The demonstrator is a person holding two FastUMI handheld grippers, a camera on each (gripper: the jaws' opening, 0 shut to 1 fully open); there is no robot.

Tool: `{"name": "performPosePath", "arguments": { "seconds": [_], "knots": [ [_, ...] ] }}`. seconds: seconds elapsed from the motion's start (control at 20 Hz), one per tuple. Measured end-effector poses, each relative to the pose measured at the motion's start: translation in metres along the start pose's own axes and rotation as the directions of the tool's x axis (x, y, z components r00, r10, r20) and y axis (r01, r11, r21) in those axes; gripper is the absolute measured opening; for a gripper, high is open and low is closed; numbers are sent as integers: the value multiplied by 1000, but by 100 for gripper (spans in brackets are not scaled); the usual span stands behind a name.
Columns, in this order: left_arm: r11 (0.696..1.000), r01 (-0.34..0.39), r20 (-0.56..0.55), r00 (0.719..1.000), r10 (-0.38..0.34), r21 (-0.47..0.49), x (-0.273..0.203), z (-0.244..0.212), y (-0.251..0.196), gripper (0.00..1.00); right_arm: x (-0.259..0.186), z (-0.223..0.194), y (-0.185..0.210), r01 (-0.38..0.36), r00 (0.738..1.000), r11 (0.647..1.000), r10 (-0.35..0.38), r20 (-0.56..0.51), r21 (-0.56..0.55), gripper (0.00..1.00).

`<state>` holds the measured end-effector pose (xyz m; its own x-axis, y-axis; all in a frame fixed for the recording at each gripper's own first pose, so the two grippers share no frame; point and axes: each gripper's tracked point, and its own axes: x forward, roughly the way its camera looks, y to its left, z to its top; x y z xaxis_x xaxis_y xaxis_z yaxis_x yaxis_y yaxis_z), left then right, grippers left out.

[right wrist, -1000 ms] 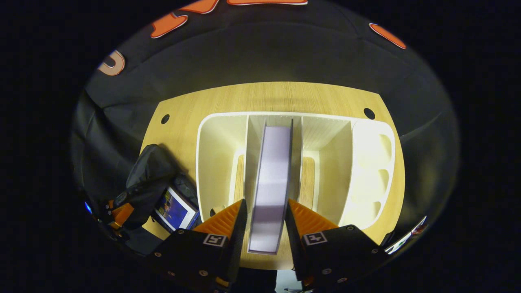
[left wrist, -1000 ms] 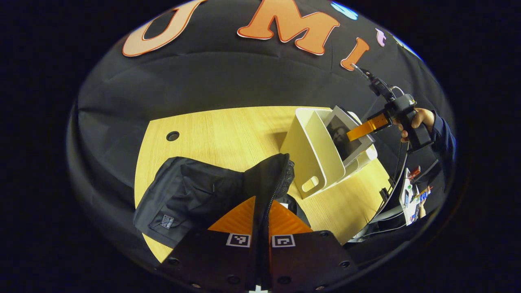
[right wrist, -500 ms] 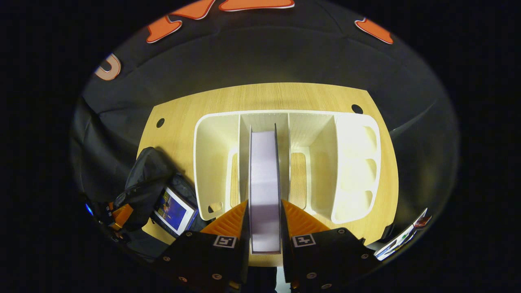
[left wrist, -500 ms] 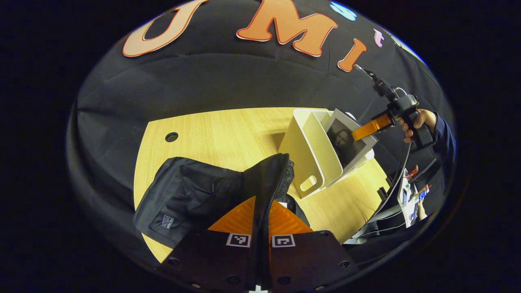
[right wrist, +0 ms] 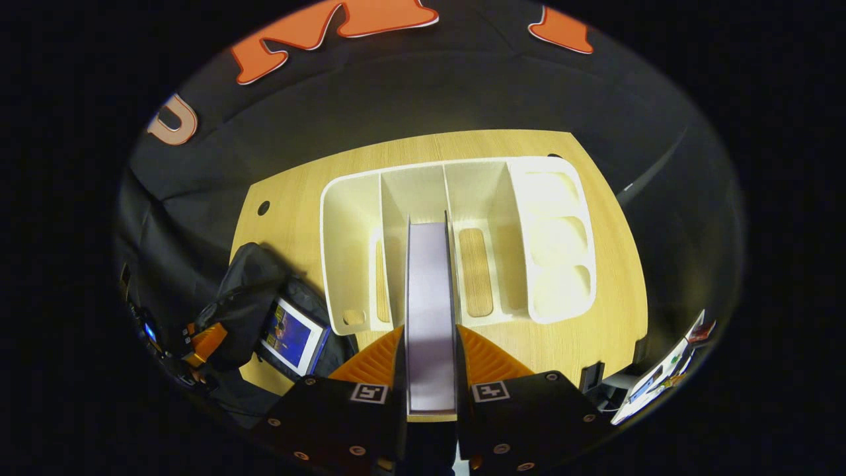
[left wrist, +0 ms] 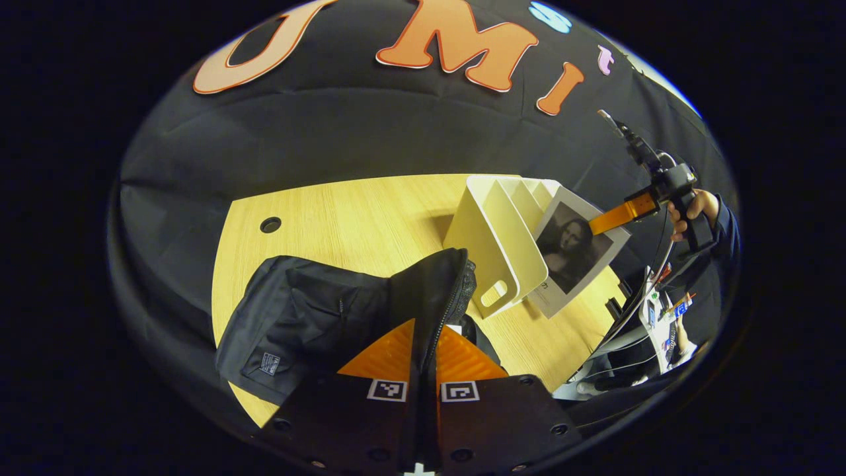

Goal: Open the schoolbag, grab two books from the bookshelf and put them into the schoolbag.

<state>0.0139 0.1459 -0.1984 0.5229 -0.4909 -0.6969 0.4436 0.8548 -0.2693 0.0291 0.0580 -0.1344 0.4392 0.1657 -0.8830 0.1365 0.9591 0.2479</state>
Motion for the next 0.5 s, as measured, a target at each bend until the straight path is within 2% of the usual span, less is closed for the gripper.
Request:
{"name": "performPosePath", "arguments": {
  "seconds": [0.25, 0.5],
  "knots": [
    [999, 26, -14, 1000, -26, 37, 0, -1, 1, 5, -21, -26, 0, -21, 999, 998, 19, 29, 63, 30],
    [996, 58, -38, 998, -55, 72, 0, -3, -1, 5, -39, -52, 0, -84, 995, 980, 74, 65, 180, 30]
  ]
}}
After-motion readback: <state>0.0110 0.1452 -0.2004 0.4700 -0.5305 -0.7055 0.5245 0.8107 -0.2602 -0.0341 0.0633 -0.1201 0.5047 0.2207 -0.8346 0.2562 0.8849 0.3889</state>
